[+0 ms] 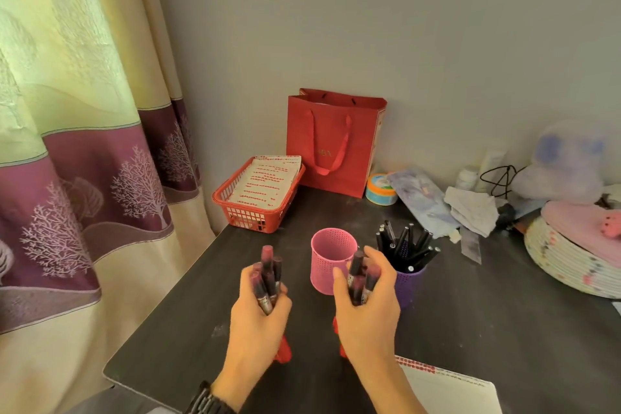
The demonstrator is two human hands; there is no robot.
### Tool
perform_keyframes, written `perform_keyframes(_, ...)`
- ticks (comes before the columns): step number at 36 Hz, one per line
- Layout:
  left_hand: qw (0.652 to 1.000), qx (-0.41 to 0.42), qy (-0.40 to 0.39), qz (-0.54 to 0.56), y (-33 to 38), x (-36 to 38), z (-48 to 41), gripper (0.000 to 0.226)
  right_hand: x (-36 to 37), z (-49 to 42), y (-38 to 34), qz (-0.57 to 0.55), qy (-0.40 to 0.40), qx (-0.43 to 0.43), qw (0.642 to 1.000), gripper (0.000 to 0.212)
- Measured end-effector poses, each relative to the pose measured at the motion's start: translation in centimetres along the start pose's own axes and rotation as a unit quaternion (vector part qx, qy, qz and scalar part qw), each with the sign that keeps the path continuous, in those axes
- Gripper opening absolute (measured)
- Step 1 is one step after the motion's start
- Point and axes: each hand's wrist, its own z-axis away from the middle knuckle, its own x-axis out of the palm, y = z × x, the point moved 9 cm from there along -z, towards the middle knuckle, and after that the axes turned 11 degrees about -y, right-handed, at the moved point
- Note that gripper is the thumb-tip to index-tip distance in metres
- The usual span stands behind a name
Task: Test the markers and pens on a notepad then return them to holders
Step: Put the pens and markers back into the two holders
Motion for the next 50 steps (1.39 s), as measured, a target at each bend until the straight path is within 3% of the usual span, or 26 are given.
perform_keyframes(2, 0.997, 0.01, 0.06, 0.047, -0.2, 0.0, 0.3, 0.051, 0.8, 0.7, 0.6, -0.001, -0.001, 0.003, 1.0, 0.062)
perform_keyframes(5, 0.994, 0.014, 0.088, 0.058, -1.0, 0.9, 1.2, 0.054, 2.8, 1.8, 2.3, -0.009, -0.042, 0.022, 0.999, 0.062)
perform_keyframes(11, 0.995, 0.029, 0.085, 0.045, -1.7, 1.5, 2.2, 0.052, 3.0, 2.0, 3.2, -0.047, -0.01, 0.02, 0.999, 0.02)
perform_keyframes(15, 0.995, 0.052, 0.069, 0.046, -0.7, 1.5, 2.4, 0.056, 2.6, 1.3, 3.2, -0.083, -0.03, 0.015, 0.996, 0.032)
perform_keyframes(21, 0.99, 0.061, 0.111, 0.06, -0.7, 1.5, 2.7, 0.032, 1.6, 1.7, 2.5, -0.101, 0.011, -0.01, 0.995, 0.039)
perform_keyframes(26, 0.994, 0.06, 0.089, 0.028, -1.0, 2.5, 2.7, 0.027, 2.6, 2.3, 4.3, -0.1, -0.028, 0.055, 0.993, 0.024)
perform_keyframes(34, 0.996, 0.029, 0.072, 0.047, -2.0, 3.3, 1.9, 0.036, 4.3, 2.6, 5.6, -0.11, -0.108, 0.1, 0.983, 0.026)
perform_keyframes(39, 0.995, 0.034, 0.07, 0.068, -1.2, 3.0, 0.5, 0.032, 2.6, 1.3, 5.2, -0.155, -0.045, 0.099, 0.982, 0.017)
perform_keyframes(45, 0.971, 0.054, 0.061, 0.226, 4.0, 1.1, -5.4, 0.017, -1.8, -4.5, -0.4, -0.224, 0.077, 0.025, 0.971, 0.012)
perform_keyframes(50, 0.943, 0.086, -0.009, 0.321, 8.3, 1.8, -11.2, 0.02, -2.4, -9.7, -4.3, -0.229, 0.096, -0.013, 0.969, 0.02)
